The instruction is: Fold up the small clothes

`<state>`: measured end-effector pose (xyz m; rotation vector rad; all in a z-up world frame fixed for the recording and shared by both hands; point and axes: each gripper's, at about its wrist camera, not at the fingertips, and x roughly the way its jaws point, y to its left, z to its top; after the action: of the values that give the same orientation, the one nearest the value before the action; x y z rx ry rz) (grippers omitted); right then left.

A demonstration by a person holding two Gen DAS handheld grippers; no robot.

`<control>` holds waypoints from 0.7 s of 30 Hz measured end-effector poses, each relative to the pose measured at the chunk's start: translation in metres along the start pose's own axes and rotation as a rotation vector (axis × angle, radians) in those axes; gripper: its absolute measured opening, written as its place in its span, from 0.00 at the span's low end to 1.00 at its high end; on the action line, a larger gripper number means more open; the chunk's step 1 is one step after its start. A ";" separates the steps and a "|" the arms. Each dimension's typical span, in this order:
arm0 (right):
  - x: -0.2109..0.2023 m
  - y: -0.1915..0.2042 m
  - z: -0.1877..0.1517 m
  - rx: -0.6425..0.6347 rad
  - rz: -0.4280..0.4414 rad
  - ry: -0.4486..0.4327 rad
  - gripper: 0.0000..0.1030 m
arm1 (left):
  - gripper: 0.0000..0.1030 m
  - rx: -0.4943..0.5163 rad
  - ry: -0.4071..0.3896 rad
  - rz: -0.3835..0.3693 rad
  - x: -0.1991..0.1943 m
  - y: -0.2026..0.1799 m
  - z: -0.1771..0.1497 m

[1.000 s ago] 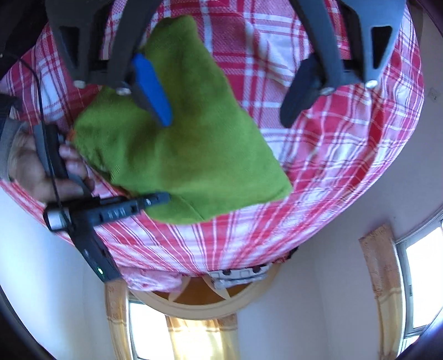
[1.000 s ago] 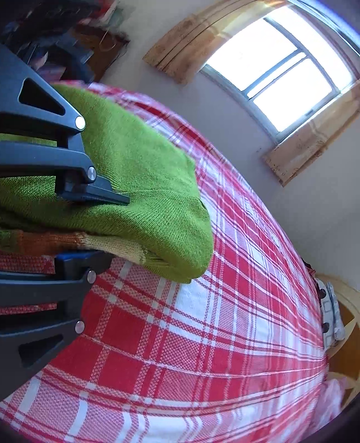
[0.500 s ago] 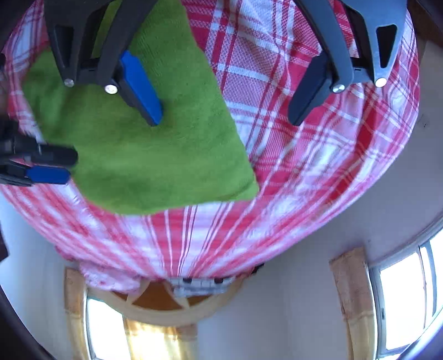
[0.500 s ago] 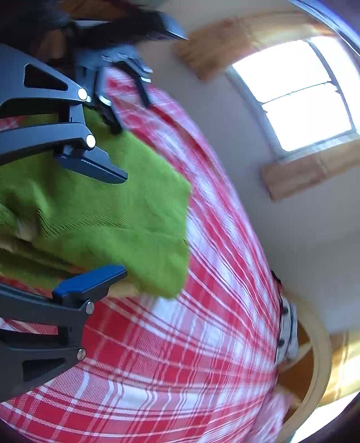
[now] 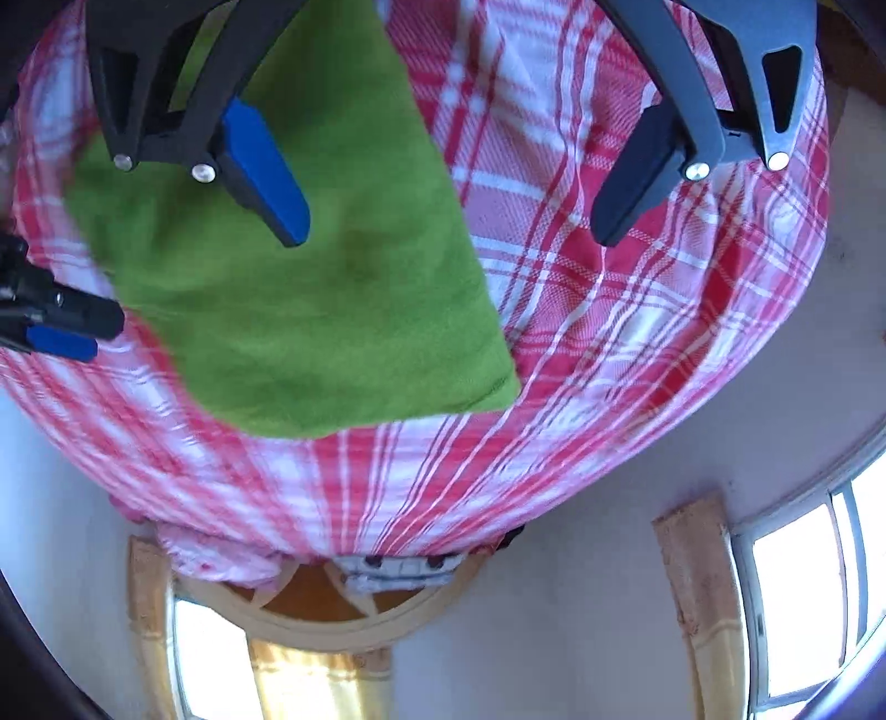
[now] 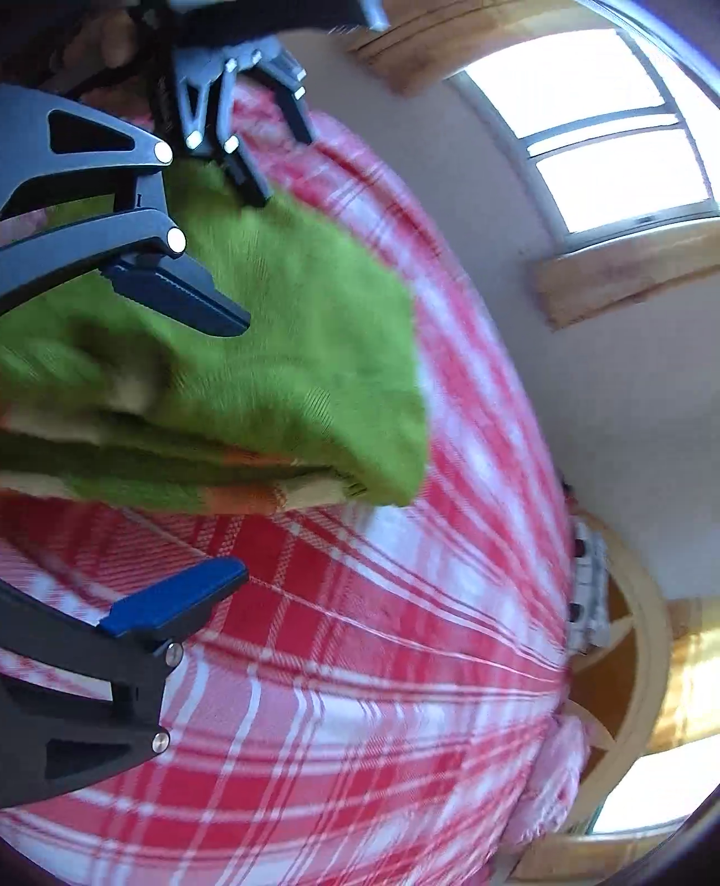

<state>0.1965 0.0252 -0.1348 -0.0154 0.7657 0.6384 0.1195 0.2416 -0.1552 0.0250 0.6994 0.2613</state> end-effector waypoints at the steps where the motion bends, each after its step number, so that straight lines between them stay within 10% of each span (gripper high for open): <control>1: -0.012 0.005 -0.002 -0.010 -0.006 -0.019 0.81 | 1.00 0.010 -0.017 -0.004 -0.009 -0.003 0.000; 21: -0.130 0.056 -0.020 -0.095 -0.043 -0.204 0.81 | 1.00 0.042 -0.208 -0.080 -0.099 -0.020 0.018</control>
<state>0.0832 -0.0035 -0.0534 -0.0525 0.5372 0.6248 0.0629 0.1991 -0.0812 0.0632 0.4973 0.1642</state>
